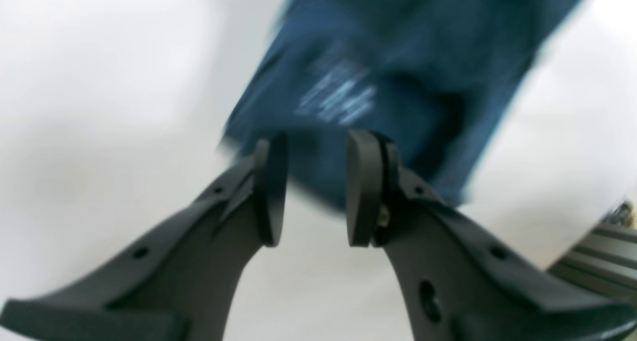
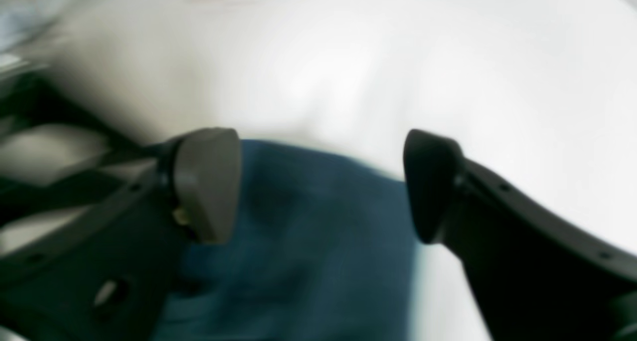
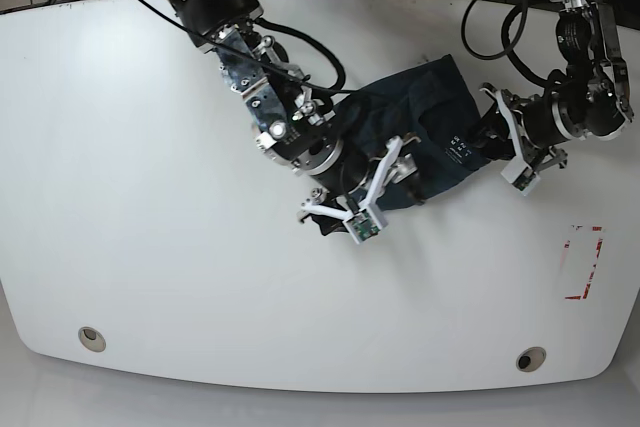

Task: Layout the t-shirt on the table in an organized manner, then fold the t-shirt properly
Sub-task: 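Grasp the bundle edge with the right gripper, left gripper to its other side, then hold the bundle with both grippers and rotate it upright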

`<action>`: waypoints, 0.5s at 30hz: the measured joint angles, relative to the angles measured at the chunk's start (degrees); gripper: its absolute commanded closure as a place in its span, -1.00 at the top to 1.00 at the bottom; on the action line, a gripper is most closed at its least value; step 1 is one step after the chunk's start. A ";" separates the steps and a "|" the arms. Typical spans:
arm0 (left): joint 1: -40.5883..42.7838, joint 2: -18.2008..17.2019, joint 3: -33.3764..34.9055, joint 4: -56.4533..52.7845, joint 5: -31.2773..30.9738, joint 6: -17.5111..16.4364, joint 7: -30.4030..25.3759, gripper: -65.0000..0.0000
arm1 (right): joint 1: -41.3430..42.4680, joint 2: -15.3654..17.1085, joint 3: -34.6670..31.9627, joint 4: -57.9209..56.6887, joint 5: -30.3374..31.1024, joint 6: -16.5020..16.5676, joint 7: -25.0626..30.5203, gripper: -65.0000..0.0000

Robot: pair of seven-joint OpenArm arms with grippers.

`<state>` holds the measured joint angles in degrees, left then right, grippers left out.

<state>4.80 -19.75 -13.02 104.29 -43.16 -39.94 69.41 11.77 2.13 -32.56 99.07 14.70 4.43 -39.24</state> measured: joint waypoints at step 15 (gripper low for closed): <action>1.84 6.27 9.68 6.45 6.45 0.02 0.42 -0.43 | 1.27 1.66 5.75 -12.13 -0.35 11.78 2.29 -0.51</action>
<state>6.63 -13.47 -3.33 110.74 -36.71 -39.92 69.82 13.04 3.79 -26.81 86.94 14.35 16.21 -36.95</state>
